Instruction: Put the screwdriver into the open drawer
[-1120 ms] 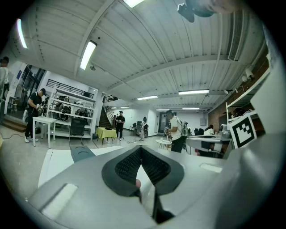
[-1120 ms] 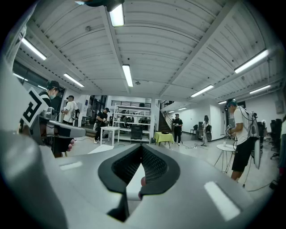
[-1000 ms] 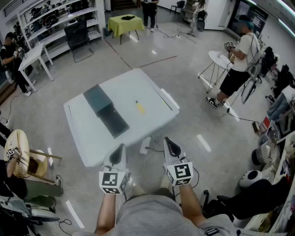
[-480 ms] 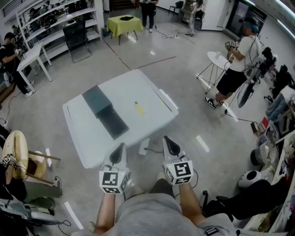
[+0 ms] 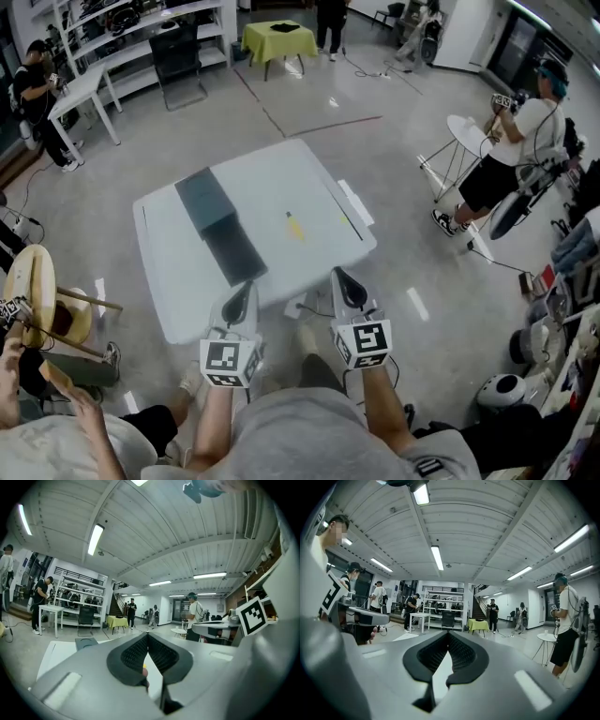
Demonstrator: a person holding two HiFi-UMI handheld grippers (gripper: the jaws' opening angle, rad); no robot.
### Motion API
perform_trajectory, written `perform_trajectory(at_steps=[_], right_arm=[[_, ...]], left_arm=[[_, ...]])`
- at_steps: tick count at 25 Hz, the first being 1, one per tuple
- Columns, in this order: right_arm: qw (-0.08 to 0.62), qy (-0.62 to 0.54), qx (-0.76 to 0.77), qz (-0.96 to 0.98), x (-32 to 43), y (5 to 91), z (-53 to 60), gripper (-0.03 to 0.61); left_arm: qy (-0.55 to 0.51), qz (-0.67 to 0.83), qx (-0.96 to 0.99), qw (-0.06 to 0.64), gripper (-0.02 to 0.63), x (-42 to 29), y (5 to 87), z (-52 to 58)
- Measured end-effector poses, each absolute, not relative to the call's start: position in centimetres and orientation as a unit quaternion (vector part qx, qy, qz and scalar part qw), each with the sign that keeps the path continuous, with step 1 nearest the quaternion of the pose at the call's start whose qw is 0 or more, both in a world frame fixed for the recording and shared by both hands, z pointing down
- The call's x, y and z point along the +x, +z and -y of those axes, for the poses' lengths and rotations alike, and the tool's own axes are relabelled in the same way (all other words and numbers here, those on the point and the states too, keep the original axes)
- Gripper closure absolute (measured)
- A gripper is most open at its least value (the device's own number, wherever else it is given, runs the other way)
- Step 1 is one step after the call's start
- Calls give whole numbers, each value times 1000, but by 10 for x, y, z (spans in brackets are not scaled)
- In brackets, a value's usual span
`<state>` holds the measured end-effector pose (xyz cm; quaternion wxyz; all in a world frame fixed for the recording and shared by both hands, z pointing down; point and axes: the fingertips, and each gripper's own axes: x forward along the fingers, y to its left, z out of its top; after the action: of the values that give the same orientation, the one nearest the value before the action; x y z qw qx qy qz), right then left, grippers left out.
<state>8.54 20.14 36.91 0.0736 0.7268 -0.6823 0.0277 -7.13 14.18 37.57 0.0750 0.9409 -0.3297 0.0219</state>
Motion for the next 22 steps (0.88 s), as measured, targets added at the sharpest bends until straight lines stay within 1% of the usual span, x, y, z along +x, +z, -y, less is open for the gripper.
perform_trajectory(at_steps=[7,22], right_arm=[[80,46,688,720,129,380,-127,575],[111,108,616,772,165,438,-13,575]], left_arm=[[25,369,925,83,601,-29,379,-93],[68,436,888,130,601,13,430,-10]])
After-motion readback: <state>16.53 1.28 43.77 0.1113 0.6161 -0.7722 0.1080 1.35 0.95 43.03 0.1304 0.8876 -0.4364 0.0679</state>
